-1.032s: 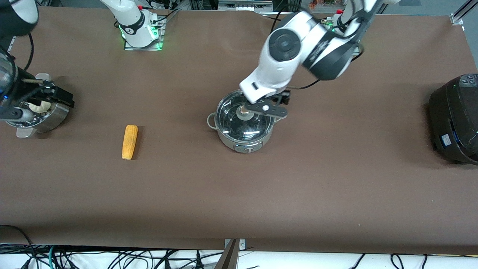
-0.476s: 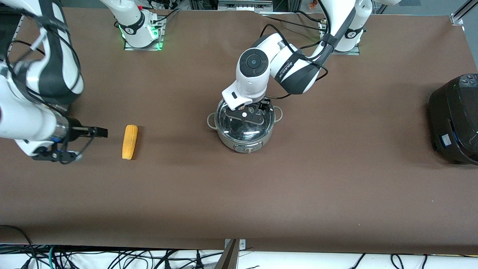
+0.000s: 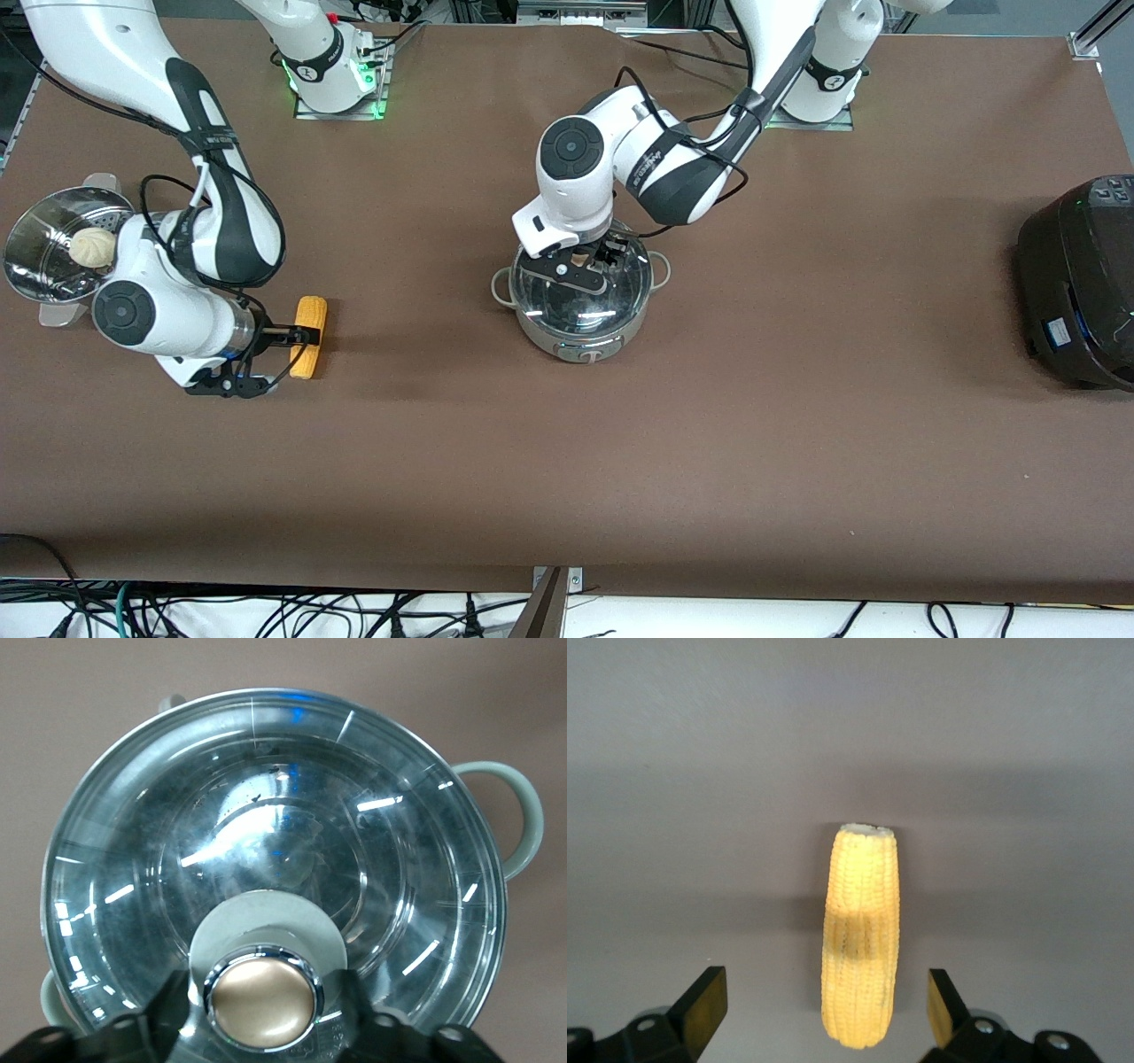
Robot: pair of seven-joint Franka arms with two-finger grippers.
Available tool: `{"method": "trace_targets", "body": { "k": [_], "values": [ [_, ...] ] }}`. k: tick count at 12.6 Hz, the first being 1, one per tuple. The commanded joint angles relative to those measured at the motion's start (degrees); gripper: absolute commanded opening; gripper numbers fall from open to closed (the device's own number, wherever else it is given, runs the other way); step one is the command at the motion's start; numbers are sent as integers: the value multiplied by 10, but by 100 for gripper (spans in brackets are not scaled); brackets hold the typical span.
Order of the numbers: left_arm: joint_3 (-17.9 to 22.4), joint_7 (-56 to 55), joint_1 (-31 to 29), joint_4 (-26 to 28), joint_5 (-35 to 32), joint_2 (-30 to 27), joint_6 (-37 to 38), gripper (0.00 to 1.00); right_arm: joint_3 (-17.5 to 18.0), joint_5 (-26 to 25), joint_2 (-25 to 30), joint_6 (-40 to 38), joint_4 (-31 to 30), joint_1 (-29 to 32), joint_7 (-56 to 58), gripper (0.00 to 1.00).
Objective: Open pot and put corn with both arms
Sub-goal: 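Reach the left gripper to the lid knob while the right gripper reaches the corn, then lift the glass lid with the left gripper while the right gripper grasps the corn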
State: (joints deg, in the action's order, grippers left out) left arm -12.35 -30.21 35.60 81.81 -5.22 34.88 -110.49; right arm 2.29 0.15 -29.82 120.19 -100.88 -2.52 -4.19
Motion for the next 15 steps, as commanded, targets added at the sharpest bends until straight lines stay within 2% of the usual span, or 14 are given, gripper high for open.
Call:
{"method": "trace_targets", "body": {
  "k": [1, 5, 8, 9, 10, 11, 13, 15],
  "values": [
    [4, 1, 4, -21, -18, 5, 5, 0, 3, 7, -8, 41, -25, 3, 6, 100],
    [7, -7, -4, -29, -14, -22, 15, 0, 3, 7, -32, 90, -52, 3, 6, 100],
    [8, -2, -42, -29, -16, -94, 103, 0, 3, 7, -40, 113, -66, 4, 8, 98],
    [7, 4, -69, -29, -18, -121, 161, 0, 3, 7, -40, 109, -66, 6, 19, 63],
    [5, 32, -104, -29, -18, -144, 204, 0, 3, 7, -40, 106, -64, 7, 30, 22],
    [7, 72, -137, -24, -18, -166, 235, 0, 3, 7, -40, 95, -61, 7, 31, 1],
    [7, 157, -238, -16, -18, -172, 260, 0, 3, 7, -39, 85, -57, 7, 31, 0],
    [7, 256, -324, 9, -18, -150, 224, 0, 4, 7, -36, 83, -57, 7, 31, 0]
  ]
}}
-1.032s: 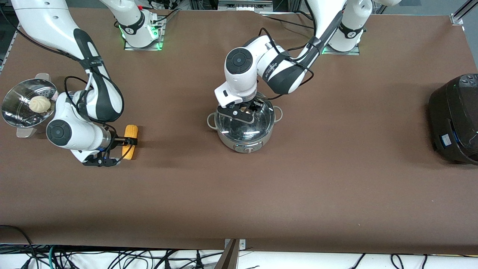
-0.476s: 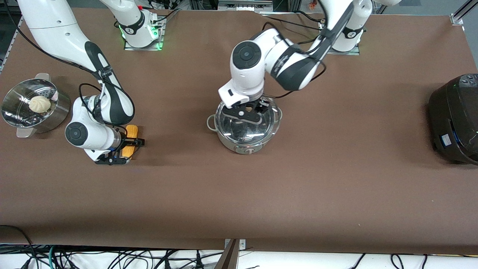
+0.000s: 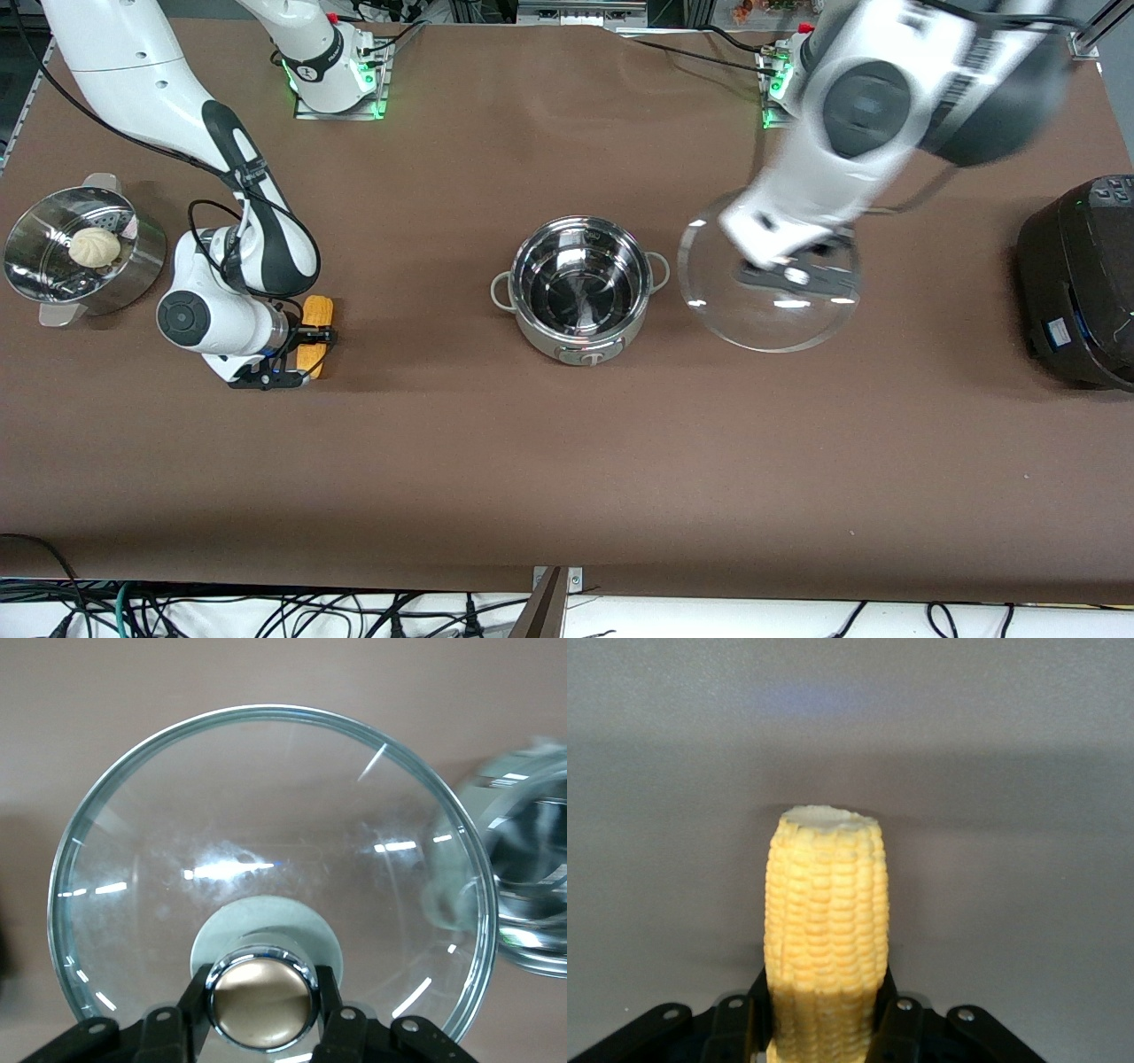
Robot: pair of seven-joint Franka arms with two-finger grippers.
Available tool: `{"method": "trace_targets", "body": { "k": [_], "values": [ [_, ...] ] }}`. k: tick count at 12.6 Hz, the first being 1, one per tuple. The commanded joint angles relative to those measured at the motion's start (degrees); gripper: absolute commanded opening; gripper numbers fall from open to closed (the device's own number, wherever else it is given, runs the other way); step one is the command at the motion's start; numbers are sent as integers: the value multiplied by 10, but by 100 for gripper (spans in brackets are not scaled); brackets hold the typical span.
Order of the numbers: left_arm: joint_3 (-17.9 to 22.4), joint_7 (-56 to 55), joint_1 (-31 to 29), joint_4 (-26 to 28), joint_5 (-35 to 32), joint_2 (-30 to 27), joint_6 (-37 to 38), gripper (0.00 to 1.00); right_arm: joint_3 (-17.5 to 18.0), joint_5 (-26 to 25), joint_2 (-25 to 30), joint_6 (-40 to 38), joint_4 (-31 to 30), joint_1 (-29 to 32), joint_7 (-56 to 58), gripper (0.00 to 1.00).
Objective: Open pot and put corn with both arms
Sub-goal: 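Lift the glass lid with the left gripper while the right gripper grasps the corn, then set the lid down with the left gripper while the right gripper carries the corn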
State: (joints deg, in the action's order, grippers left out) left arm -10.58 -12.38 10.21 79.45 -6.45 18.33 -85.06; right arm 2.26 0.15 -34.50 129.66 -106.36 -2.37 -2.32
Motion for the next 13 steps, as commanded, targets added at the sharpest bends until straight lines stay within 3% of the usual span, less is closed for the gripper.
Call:
{"method": "trace_targets", "body": {
  "k": [1, 4, 6, 9, 10, 11, 13],
  "values": [
    [-10, 118, -108, 66, -7, 20, -74, 0, 8, 7, 24, -23, -2, 4, 13, 0],
    [-10, 164, -184, 248, -8, 20, -296, 0, 54, 11, 111, -138, 33, 4, -2, 0],
    [-10, 168, -193, 343, -26, 25, -422, 0, 112, 13, 150, -236, 92, 3, -57, 0],
    [-10, 168, -200, 394, -27, 51, -510, 1, 207, 9, 137, -325, 212, -23, -193, 0],
    [-10, 168, -201, 393, -27, 51, -511, 41, 216, 12, 130, -321, 226, -50, -233, 0],
    [-10, 169, -201, 390, -28, 44, -505, 99, 216, 12, 121, -315, 237, -87, -273, 0],
    [-11, 167, -201, 363, -27, 2, -450, 100, 216, 12, 73, -279, 286, -158, -344, 0]
  ]
}}
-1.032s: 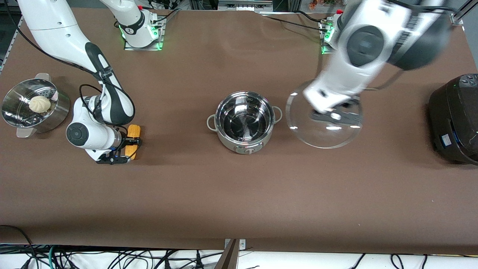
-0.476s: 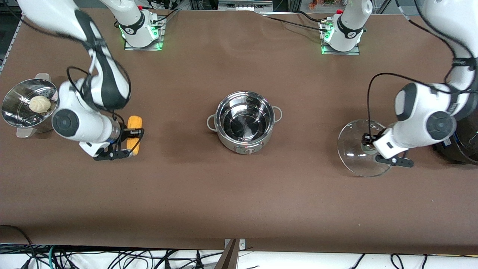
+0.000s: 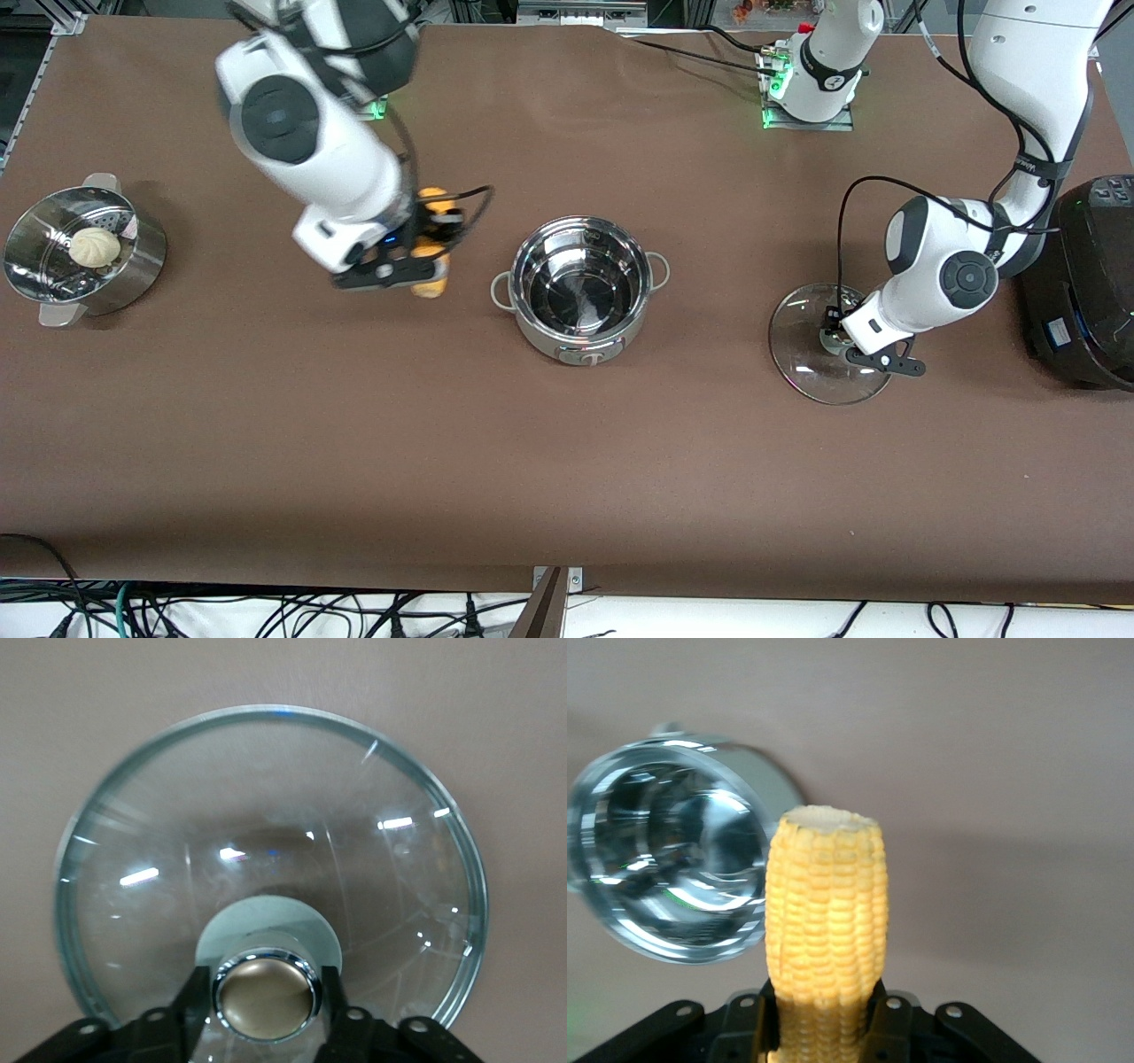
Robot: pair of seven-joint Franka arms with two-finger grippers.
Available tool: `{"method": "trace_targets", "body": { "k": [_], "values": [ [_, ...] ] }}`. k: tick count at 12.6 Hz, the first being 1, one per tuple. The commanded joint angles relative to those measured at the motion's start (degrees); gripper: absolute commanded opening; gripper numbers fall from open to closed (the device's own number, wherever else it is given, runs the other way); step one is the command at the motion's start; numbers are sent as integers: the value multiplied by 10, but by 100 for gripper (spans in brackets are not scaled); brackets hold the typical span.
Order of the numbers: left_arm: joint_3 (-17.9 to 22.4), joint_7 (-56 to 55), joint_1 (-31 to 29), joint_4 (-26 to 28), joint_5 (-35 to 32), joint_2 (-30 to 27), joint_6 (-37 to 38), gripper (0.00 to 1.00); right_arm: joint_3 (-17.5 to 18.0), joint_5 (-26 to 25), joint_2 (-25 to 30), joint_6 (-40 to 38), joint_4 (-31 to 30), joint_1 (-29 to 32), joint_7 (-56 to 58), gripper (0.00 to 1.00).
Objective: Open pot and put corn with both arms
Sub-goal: 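Set the lid down with the left gripper while the right gripper carries the corn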
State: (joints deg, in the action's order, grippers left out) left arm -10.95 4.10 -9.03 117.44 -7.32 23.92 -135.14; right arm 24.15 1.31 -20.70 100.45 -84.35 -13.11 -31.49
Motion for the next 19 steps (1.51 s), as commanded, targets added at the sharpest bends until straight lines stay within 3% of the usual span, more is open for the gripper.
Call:
{"method": "trace_targets", "body": {
  "k": [1, 4, 7, 8, 12, 14, 16, 19],
  "values": [
    [-10, 1, -8, -35, -17, -89, 102, 100, -2, -1, -100, 30, 95, -80, -73, 0],
    [-31, 1, -4, -171, -8, -155, 321, 100, -8, -19, -183, 76, 153, -148, -113, 0],
    [-34, -6, -5, -346, 33, -157, 467, 100, -8, -46, -229, 113, 153, -160, -113, 0],
    [-34, -6, -6, -376, 44, -157, 491, 100, -9, -55, -240, 120, 153, -160, -113, 0],
    [-29, -30, -15, -376, 56, -148, 493, 100, -17, -73, -277, 154, 152, -161, -112, 0],
    [-19, -30, -13, -282, 63, -191, 427, 100, -17, -86, -289, 159, 152, -161, -112, 0],
    [61, -26, 55, -215, 78, -237, 385, 100, -17, -89, -299, 165, 151, -161, -112, 0],
    [78, -23, 69, -231, 76, -228, 390, 100, -17, -89, -309, 168, 150, -161, -111, 0]
  ]
}}
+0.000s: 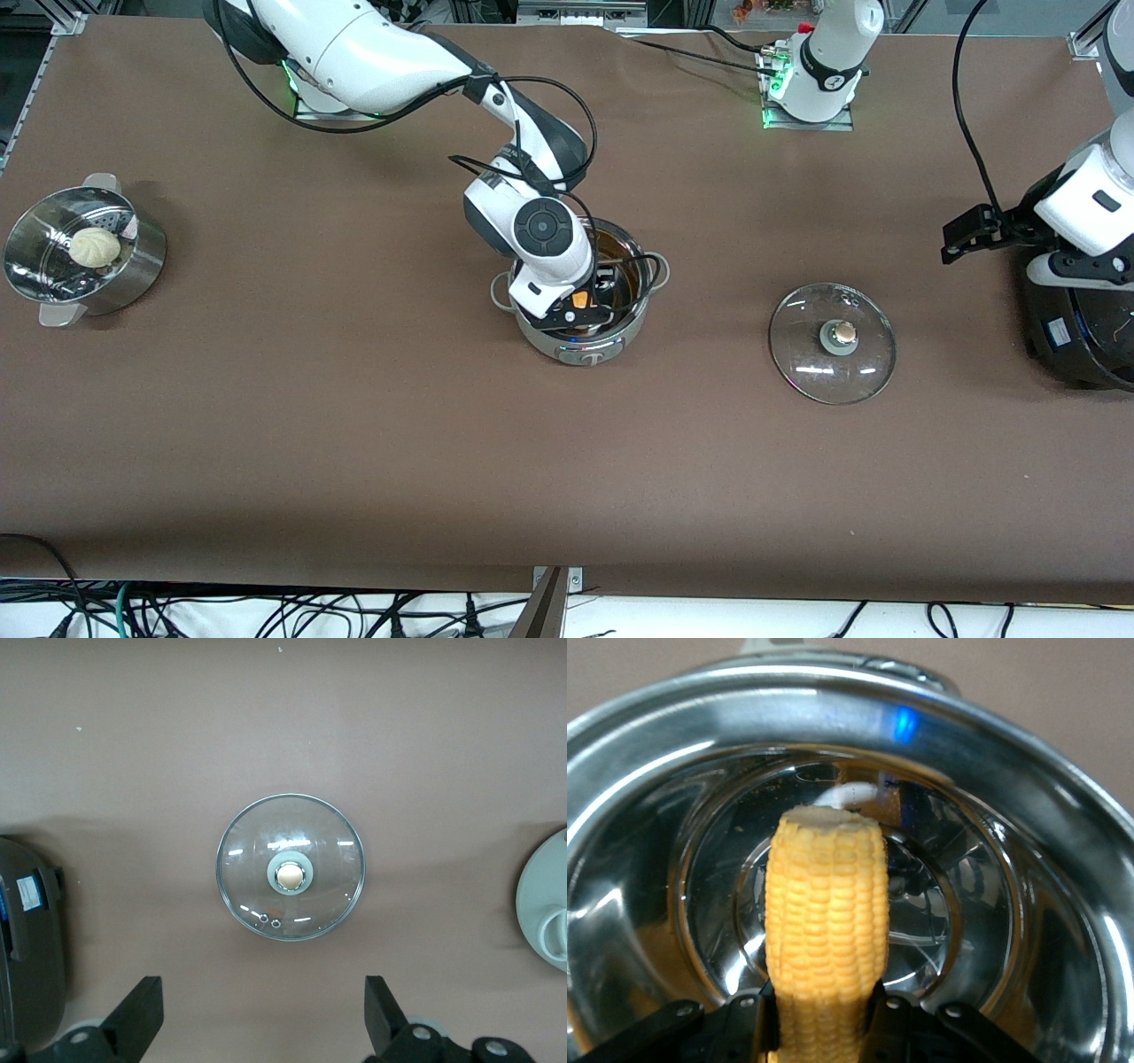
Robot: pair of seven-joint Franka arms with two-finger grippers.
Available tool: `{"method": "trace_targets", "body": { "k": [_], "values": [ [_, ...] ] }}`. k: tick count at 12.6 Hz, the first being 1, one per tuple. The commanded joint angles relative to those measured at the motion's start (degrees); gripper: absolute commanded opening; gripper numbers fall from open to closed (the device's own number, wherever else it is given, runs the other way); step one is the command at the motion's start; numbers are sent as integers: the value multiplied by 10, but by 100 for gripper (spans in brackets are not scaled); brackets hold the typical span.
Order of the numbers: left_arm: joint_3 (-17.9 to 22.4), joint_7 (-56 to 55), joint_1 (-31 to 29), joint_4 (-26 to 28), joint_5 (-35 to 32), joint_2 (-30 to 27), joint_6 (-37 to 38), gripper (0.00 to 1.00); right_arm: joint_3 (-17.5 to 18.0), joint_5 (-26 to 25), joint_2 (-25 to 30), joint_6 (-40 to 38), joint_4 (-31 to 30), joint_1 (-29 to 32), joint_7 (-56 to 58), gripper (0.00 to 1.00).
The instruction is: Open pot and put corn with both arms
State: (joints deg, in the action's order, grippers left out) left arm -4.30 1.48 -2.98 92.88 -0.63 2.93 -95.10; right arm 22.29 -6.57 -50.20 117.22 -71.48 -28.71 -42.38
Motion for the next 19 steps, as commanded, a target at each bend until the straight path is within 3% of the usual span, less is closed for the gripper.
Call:
{"method": "trace_targets", "body": {
  "k": [1, 2, 3, 4, 9, 11, 13, 16, 19],
  "values": [
    [11, 1, 10, 7, 6, -14, -10, 100, 1, -11, -17, 3, 20, -5, -3, 0],
    [11, 1, 11, 6, 5, -14, -10, 100, 1, -10, -19, 3, 20, -5, -7, 17],
    [10, 0, 13, 6, 5, -14, -8, 100, 1, -11, -19, 3, 19, -5, -8, 75],
    [11, 2, 12, 5, 5, -14, -3, 100, 1, -22, -19, 3, 19, -6, -8, 100],
    [12, 3, 9, 5, 5, -14, 0, 100, 2, -29, -4, -13, 20, -8, -6, 100],
    [12, 4, 8, 5, 5, -14, 1, 100, 6, -29, 47, -102, 25, -8, -2, 100],
    [12, 4, 8, 5, 5, -14, 1, 100, -2, -25, 150, -198, 35, 5, 9, 100],
    [11, 4, 9, 5, 4, -14, 1, 100, -22, -20, 244, -338, 32, 112, 49, 100],
    [10, 4, 9, 5, 4, -14, 1, 100, -86, -17, 263, -364, 34, 190, 121, 100]
  ]
}}
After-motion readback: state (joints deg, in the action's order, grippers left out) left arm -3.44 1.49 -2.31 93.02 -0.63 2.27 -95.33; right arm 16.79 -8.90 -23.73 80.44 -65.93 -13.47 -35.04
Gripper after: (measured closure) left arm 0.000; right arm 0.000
